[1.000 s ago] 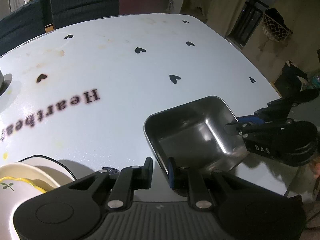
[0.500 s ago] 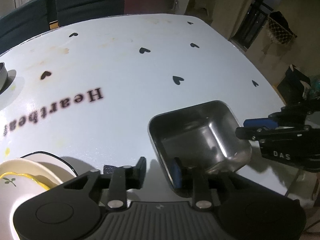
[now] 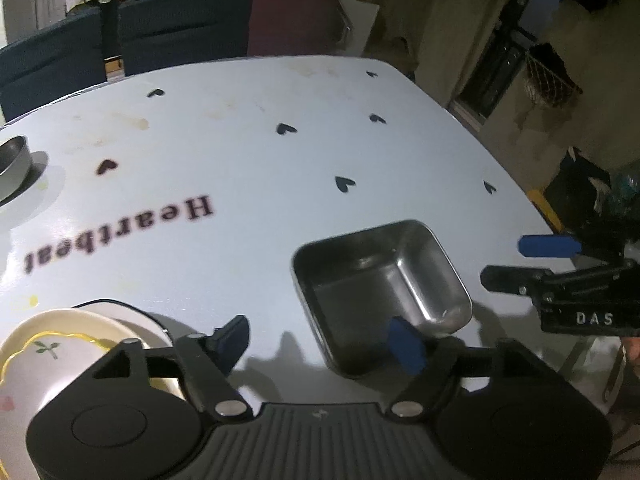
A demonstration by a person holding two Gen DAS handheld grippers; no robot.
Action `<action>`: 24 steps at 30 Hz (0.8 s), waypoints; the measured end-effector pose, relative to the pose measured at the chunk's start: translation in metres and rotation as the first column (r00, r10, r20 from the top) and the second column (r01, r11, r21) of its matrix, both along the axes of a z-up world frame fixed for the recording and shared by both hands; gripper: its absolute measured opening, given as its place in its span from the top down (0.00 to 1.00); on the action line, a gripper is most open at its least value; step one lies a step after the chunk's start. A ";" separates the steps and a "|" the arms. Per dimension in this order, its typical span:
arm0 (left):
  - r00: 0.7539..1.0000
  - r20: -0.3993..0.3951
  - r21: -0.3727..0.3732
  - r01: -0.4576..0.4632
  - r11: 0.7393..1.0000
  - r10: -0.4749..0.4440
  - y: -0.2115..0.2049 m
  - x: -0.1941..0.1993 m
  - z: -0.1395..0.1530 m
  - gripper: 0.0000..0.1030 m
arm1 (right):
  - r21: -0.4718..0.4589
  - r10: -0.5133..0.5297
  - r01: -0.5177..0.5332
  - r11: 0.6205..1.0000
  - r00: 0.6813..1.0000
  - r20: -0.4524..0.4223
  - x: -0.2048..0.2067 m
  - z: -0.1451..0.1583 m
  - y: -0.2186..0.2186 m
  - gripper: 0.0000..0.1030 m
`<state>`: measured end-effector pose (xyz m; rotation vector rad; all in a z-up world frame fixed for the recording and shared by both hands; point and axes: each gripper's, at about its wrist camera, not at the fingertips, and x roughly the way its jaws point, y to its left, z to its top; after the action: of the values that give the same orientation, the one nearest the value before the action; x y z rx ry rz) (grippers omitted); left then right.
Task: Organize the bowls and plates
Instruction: 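Open both grippers to release the square steel tray and withdraw, then move both grippers to the rim of the small round steel bowl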
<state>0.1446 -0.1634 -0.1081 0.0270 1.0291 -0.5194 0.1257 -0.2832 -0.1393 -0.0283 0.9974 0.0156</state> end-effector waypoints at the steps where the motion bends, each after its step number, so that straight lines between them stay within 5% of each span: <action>1: 1.000 0.005 -0.001 -0.006 1.000 0.006 0.003 -0.001 0.002 0.15 | 0.000 -0.005 0.005 1.000 1.000 0.006 -0.002 0.001 -0.001 0.29; 5: 0.999 0.032 0.001 -0.035 0.999 0.035 0.016 -0.002 0.010 0.00 | 0.006 -0.007 0.007 1.000 1.000 0.029 -0.005 0.005 0.001 0.11; 8: 0.997 0.047 0.004 -0.062 0.998 0.062 0.030 0.000 0.015 0.00 | 0.011 -0.011 0.011 1.000 0.999 0.049 -0.004 0.009 0.005 0.00; 19: 0.968 0.096 -0.036 -0.231 0.972 0.234 0.109 0.022 0.037 0.00 | 0.020 0.004 -0.007 1.000 0.991 0.133 0.026 0.025 0.048 0.00; 24: 0.936 0.120 -0.049 -0.329 0.943 0.332 0.156 0.035 0.042 0.00 | 0.049 0.029 -0.038 0.998 0.986 0.165 0.047 0.030 0.082 0.00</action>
<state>0.1793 -0.0071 -0.0657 -0.1358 0.8789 -0.2213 0.1723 -0.2011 -0.1089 0.0010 0.8316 0.0690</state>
